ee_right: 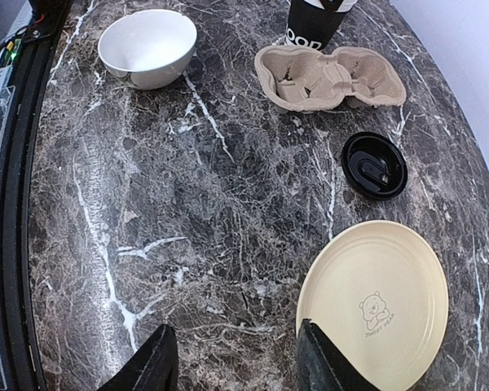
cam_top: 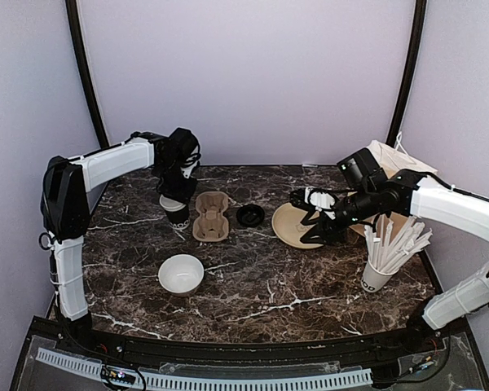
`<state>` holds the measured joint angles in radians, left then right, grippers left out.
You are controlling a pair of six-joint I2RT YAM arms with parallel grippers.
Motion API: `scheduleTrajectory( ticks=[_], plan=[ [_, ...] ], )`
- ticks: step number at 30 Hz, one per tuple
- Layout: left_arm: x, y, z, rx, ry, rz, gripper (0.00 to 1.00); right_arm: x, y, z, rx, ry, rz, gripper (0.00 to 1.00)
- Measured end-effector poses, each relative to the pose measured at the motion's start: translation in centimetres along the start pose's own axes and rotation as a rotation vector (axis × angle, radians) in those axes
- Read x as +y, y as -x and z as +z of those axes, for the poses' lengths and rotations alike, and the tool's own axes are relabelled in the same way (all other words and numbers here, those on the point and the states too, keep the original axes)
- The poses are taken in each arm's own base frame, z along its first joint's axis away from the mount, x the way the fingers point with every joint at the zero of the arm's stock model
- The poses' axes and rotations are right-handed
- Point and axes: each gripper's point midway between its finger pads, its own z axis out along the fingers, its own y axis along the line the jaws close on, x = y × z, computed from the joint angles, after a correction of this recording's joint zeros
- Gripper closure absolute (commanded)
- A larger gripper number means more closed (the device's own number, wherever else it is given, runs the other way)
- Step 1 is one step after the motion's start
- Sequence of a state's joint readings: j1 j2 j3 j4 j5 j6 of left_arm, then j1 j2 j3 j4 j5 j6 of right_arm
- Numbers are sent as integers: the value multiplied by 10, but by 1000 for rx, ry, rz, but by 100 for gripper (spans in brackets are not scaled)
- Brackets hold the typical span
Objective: Pack the takeout coffee
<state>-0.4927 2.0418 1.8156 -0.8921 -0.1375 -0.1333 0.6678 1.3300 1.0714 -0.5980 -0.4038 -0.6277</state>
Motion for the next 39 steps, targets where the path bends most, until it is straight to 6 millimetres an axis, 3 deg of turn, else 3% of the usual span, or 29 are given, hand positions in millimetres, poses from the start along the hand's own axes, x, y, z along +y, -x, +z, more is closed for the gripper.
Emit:
scheduleTrajectory(
  ticks=[9,15,17,20,23,25,27,30,33,39],
  plan=[
    [2,-1,-3,13,4,13,97,-3,-2,0,13,-17,0,56],
    [-6,17,-39,-58,20,72,100,-9,-2,-4,25,-41,5,59],
    [-25,29,-68,-130,23,139,100,-20,6,-13,33,-73,5,58],
    [-81,37,-129,-276,-25,282,100,-53,33,-43,-16,-159,18,45],
    [-140,19,-181,-382,-122,439,100,-95,59,-89,-104,-286,50,33],
    [-168,1,-197,-409,-171,532,100,-114,69,-115,-146,-359,83,32],
    [-188,-15,-198,-406,-196,611,100,-127,76,-135,-175,-414,108,31],
    [-219,-43,-180,-354,-223,722,100,-135,82,-148,-199,-449,149,31],
    [-246,-64,-154,-291,-233,810,100,-141,78,-151,-202,-469,202,31],
    [-287,-105,-133,-234,-279,929,100,-153,61,-149,-189,-504,275,32]
  ],
)
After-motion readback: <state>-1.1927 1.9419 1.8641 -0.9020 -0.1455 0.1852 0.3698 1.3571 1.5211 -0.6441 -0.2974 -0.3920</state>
